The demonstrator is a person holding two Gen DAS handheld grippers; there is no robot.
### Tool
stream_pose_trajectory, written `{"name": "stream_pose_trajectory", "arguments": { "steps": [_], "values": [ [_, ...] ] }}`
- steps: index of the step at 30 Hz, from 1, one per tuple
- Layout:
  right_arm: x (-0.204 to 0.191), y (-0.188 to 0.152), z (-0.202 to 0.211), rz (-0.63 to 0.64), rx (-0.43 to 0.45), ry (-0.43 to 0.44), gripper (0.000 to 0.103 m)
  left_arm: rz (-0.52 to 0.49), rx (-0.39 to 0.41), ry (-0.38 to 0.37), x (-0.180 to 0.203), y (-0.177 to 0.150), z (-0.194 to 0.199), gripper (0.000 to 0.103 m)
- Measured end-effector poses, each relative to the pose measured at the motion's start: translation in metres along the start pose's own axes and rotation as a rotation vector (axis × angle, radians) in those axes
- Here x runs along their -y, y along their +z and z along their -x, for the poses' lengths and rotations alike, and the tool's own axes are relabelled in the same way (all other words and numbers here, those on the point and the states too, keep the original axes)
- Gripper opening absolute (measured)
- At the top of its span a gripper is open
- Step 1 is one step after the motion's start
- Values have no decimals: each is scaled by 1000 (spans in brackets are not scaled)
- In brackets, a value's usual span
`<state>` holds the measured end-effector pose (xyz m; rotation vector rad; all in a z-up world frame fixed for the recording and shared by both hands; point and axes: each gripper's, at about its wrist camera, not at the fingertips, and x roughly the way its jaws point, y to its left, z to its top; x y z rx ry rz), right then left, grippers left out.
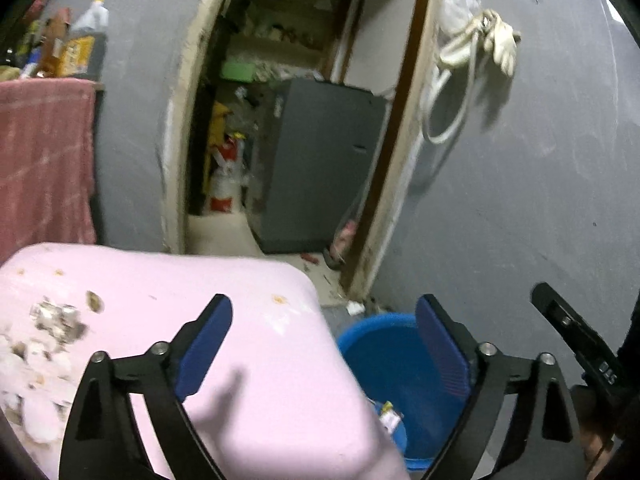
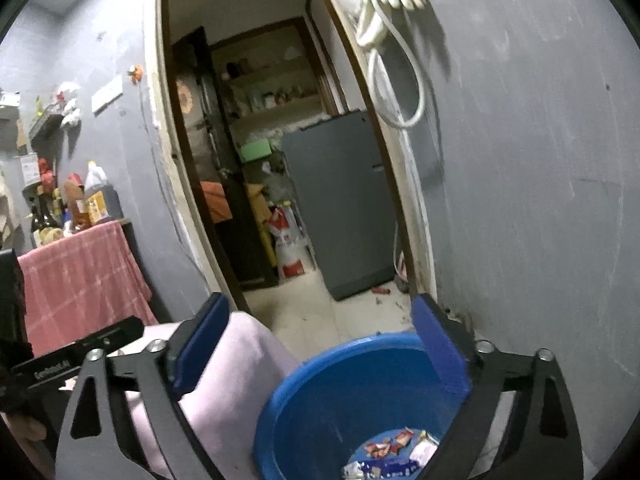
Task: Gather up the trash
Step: 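Carry both held pieces over the blue basin and open both tools, then move both open tools back over the remaining trash on the stool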
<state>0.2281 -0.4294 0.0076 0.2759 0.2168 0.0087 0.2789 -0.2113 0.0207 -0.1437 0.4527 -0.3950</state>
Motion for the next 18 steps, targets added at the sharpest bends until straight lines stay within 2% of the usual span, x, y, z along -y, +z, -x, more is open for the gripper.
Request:
{"name": "stream_pose_trajectory", "arguments": {
  "steps": [8, 18],
  "values": [
    [-44, 11, 8, 68, 90, 60, 103, 14, 109, 101, -37, 16, 46, 100],
    [-118, 12, 9, 153, 172, 151, 103, -13, 225, 200, -83, 20, 98, 100]
  ]
}}
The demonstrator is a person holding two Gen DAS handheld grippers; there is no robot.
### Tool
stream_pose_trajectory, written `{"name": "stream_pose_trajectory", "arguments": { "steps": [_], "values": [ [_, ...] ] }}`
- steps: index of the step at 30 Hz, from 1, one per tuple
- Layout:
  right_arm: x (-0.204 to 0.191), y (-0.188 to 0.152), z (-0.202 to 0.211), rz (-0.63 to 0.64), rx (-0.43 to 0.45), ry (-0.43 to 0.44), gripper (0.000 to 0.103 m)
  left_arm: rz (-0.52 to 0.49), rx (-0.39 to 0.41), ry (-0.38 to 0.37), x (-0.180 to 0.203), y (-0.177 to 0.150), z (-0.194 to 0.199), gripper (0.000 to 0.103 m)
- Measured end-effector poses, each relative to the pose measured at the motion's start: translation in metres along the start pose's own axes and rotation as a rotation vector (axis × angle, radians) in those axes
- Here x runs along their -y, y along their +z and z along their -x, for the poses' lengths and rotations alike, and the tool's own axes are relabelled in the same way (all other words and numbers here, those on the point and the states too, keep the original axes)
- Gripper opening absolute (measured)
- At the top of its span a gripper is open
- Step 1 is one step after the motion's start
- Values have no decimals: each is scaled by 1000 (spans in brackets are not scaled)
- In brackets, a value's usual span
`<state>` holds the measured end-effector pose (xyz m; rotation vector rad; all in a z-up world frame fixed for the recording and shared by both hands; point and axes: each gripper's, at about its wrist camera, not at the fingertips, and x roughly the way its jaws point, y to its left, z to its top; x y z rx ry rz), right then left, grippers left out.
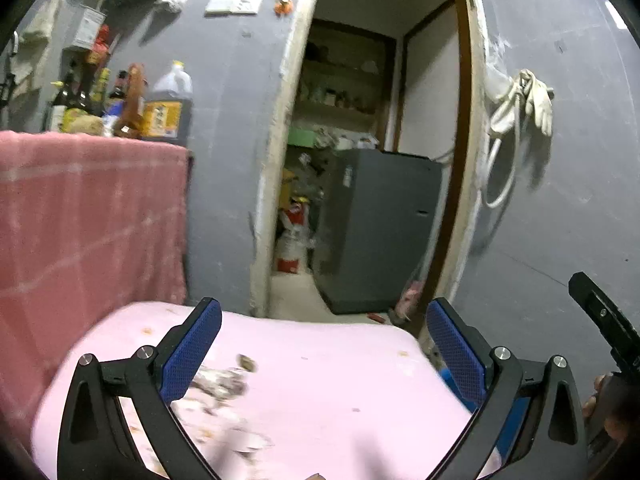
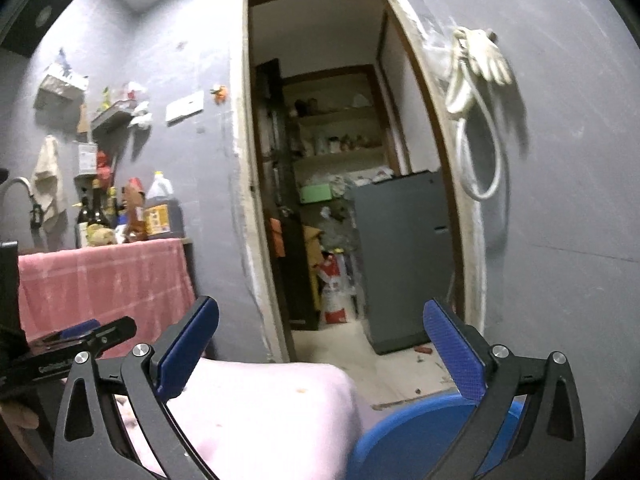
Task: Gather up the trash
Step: 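Move both open tools back over the remaining trash on the stool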
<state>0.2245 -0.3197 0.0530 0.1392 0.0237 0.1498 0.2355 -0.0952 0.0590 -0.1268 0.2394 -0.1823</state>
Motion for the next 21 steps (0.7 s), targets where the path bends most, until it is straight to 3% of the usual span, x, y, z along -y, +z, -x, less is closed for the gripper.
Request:
{"name": "stream_pose_trajectory", "arguments": {
  "steps": [13, 21],
  "values": [
    [-77, -9, -16, 64, 14, 129, 103, -18, 45, 134, -72, -3, 34, 101],
    [-117, -30, -44, 104, -123, 197, 103, -5, 3, 209, -110, -19, 35, 101]
  ]
}}
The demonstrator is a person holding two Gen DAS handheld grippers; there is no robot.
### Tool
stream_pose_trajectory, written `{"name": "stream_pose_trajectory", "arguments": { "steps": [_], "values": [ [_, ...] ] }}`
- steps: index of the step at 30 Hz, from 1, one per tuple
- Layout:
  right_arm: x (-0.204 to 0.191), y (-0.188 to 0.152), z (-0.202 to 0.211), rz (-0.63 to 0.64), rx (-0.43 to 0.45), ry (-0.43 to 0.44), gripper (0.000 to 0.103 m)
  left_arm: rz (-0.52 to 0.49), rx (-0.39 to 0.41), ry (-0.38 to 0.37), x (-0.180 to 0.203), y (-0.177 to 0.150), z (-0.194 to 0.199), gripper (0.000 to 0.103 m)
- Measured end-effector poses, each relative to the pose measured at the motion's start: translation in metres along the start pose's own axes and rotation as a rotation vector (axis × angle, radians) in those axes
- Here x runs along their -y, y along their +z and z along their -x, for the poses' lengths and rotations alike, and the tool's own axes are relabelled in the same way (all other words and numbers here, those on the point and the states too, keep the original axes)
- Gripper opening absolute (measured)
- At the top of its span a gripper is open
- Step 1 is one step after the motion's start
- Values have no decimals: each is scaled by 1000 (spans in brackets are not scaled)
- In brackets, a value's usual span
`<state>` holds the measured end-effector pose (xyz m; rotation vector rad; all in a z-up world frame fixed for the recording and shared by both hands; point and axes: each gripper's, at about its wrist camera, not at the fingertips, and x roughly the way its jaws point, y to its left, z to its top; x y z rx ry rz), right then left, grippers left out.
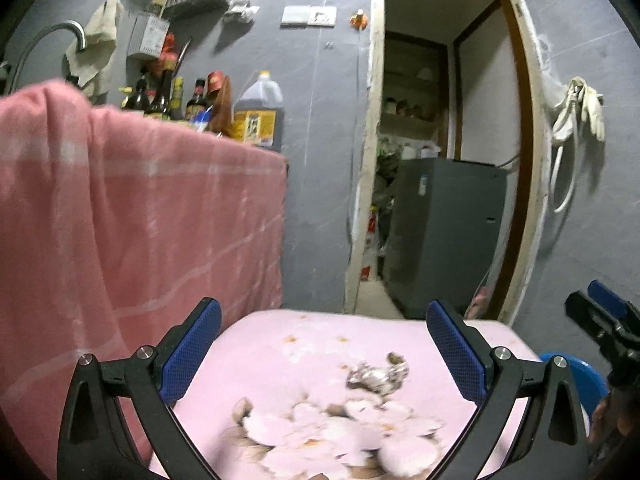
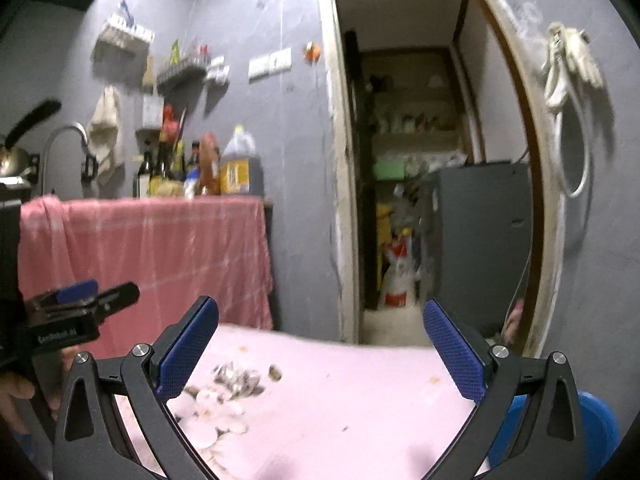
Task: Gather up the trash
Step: 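Move both open tools back over the remaining trash on the stool, then grasp the silver foil wrapper with left tool while right tool grasps the tan nut shell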
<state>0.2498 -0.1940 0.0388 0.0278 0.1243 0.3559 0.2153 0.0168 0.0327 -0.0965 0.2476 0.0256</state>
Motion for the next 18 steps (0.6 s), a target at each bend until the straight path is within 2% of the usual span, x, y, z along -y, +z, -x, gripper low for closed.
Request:
{"name": "stream_pose_trajectory", "arguments": {
  "steps": [5, 9, 18],
  "values": [
    [-11, -12, -33, 46, -143, -6, 103, -15, -68, 13, -10, -11, -15, 101],
    [-7, -15, -52, 44, -220, 2, 103, -27, -136, -9, -14, -18, -32, 101],
    [3, -19, -78, 36, -270, 23, 103, -9, -301, -56, -11, -26, -72, 101]
  ]
}}
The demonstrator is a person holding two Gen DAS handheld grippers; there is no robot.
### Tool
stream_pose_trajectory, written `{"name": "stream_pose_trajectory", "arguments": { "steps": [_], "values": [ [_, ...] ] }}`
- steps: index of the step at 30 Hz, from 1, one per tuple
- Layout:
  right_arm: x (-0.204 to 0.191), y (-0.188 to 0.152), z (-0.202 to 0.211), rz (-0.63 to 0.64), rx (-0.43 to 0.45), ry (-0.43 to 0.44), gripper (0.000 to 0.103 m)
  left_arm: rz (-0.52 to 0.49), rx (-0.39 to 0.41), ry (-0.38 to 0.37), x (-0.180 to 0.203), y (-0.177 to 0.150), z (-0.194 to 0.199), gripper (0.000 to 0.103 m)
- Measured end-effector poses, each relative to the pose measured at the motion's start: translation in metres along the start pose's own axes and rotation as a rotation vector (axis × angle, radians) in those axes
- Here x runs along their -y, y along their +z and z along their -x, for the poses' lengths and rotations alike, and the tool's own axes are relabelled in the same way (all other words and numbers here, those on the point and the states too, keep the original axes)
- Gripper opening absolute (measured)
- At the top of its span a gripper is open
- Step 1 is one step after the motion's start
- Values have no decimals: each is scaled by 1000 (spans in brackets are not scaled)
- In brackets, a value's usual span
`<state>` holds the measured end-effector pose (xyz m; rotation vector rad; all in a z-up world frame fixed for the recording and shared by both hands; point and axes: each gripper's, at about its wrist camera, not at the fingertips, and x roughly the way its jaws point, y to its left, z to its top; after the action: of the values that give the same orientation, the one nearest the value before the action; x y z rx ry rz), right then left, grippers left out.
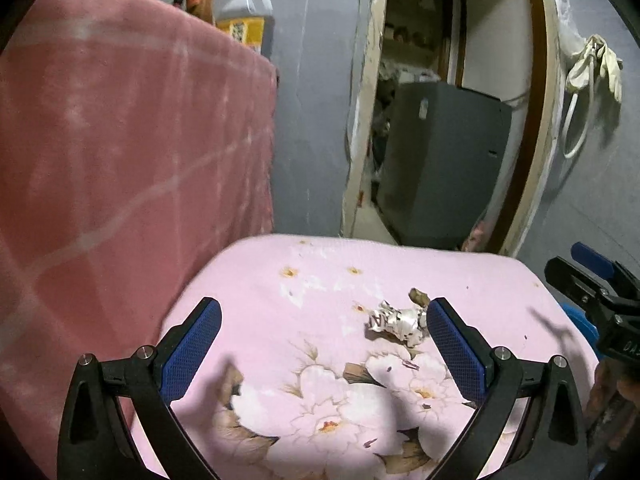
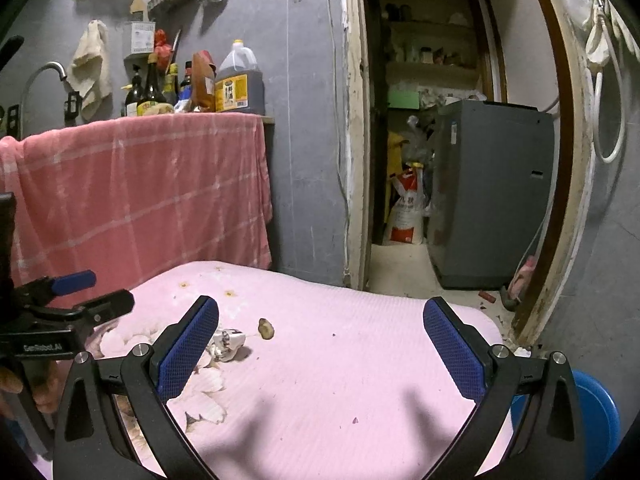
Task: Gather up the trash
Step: 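Grasp the silver foil wrapper with left tool while right tool grasps the tan nut shell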
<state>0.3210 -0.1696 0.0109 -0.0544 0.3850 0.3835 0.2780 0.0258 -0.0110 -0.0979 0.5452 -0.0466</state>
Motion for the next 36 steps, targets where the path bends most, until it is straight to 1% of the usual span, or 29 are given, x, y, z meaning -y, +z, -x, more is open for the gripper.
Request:
{"name": "stream_pose_trajectory", "arguments": {
  "steps": [3, 6, 8, 9, 11, 12, 13, 14, 16, 17, 19, 20, 22, 23, 24, 26, 27, 28, 30, 33, 36],
  "values": [
    [3, 2, -9, -12, -27, 33, 102, -10, -50, -18, 5, 1, -12, 101],
    [6, 4, -19, -19, -61, 66, 95, -20, -105, -45, 8, 2, -25, 100],
    [9, 6, -31, -28, -110, 83, 84, -23, -137, -69, 10, 4, -33, 100],
    [10, 6, -38, -34, -140, 92, 81, -23, -147, -78, 11, 4, -35, 100],
    [13, 5, -53, -49, -205, 104, 73, -27, -170, -106, 13, 6, -42, 99],
    [15, 4, -61, -58, -236, 117, 71, -29, -180, -115, 14, 7, -45, 95],
    [16, 3, -68, -65, -262, 130, 67, -32, -194, -126, 16, 8, -48, 90],
    [18, 2, -75, -70, -285, 138, 62, -34, -205, -137, 16, 9, -50, 86],
    [21, 0, -85, -80, -320, 155, 55, -36, -248, -159, 17, 7, -57, 70],
    [23, -1, -90, -91, -340, 167, 54, -34, -263, -169, 18, 8, -61, 66],
    [26, -3, -96, -107, -363, 185, 52, -14, -305, -204, 17, 6, -69, 51],
    [26, -3, -96, -108, -370, 191, 52, -1, -319, -215, 15, 7, -71, 48],
    [25, -3, -99, -104, -382, 200, 51, 31, -328, -248, 12, 8, -73, 35],
    [23, -3, -101, -101, -387, 203, 51, 45, -331, -265, 11, 10, -75, 31],
    [21, -4, -102, -93, -396, 206, 51, 54, -333, -271, 9, 11, -76, 30],
    [17, -5, -107, -78, -415, 212, 50, 67, -335, -278, 9, 13, -75, 25],
    [15, -5, -110, -72, -425, 213, 50, 71, -335, -284, 9, 13, -76, 21],
    [14, -6, -111, -69, -431, 215, 49, 71, -334, -285, 11, 14, -75, 18],
    [11, -7, -115, -61, -451, 222, 47, 70, -333, -288, 12, 15, -74, 15],
    [5, -7, -123, -49, -478, 231, 42, 85, -330, -287, 11, 16, -72, 3],
    [-3, -9, -131, -25, -506, 239, 37, 104, -325, -273, 8, 16, -74, 0]
  ]
}}
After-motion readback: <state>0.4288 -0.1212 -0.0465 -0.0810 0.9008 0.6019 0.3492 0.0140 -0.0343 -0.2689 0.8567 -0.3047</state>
